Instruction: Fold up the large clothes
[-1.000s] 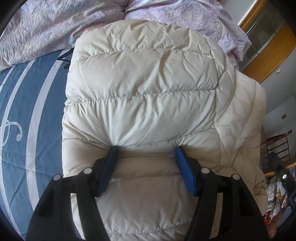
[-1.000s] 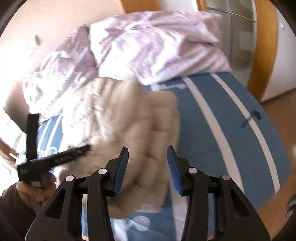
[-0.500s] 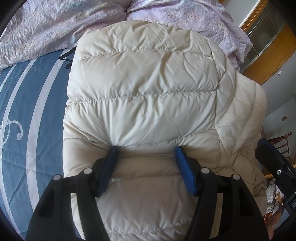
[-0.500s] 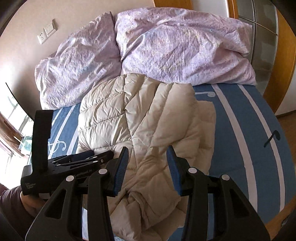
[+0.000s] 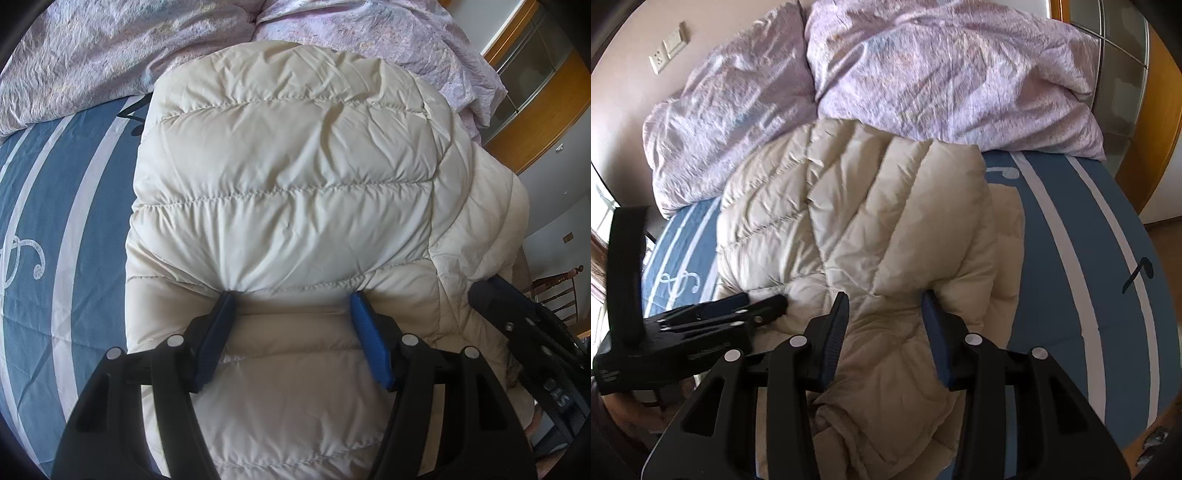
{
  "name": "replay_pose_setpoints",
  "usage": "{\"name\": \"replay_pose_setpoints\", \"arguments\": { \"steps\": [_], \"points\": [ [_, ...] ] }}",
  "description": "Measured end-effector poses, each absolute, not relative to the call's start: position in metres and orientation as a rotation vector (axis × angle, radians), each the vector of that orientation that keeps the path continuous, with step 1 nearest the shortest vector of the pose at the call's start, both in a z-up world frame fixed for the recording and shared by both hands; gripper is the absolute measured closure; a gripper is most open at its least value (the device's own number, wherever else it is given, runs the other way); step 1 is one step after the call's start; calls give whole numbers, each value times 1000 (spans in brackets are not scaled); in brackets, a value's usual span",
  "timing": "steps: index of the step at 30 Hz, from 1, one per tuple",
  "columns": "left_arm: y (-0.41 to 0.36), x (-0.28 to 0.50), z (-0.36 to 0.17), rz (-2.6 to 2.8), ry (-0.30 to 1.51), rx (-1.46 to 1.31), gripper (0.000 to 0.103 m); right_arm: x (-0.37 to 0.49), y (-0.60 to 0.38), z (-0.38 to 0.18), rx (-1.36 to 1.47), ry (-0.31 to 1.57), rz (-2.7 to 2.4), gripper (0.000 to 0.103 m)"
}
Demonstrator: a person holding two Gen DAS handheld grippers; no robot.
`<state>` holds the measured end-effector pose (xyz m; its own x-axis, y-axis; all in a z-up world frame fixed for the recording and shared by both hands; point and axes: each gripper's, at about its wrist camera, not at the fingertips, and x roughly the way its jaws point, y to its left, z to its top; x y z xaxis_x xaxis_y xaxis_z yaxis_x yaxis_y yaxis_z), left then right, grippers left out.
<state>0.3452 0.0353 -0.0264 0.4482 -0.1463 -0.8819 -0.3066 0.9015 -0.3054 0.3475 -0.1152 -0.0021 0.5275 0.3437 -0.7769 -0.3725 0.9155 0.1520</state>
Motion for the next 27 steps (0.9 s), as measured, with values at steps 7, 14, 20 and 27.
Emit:
{"name": "replay_pose_setpoints", "arguments": {
  "steps": [7,14,20,27],
  "points": [
    [36,345,-26,102,1112,-458,39,362,-115,-21,-65,953,390,73],
    [38,348,-24,91,1106,-454,39,375,-121,-37,-62,987,366,75],
    [41,353,-9,78,1073,-471,39,380,-130,-50,-42,1018,350,75],
    [50,371,13,119,1012,-396,39,386,-134,-55,-34,1035,346,75]
  ]
}}
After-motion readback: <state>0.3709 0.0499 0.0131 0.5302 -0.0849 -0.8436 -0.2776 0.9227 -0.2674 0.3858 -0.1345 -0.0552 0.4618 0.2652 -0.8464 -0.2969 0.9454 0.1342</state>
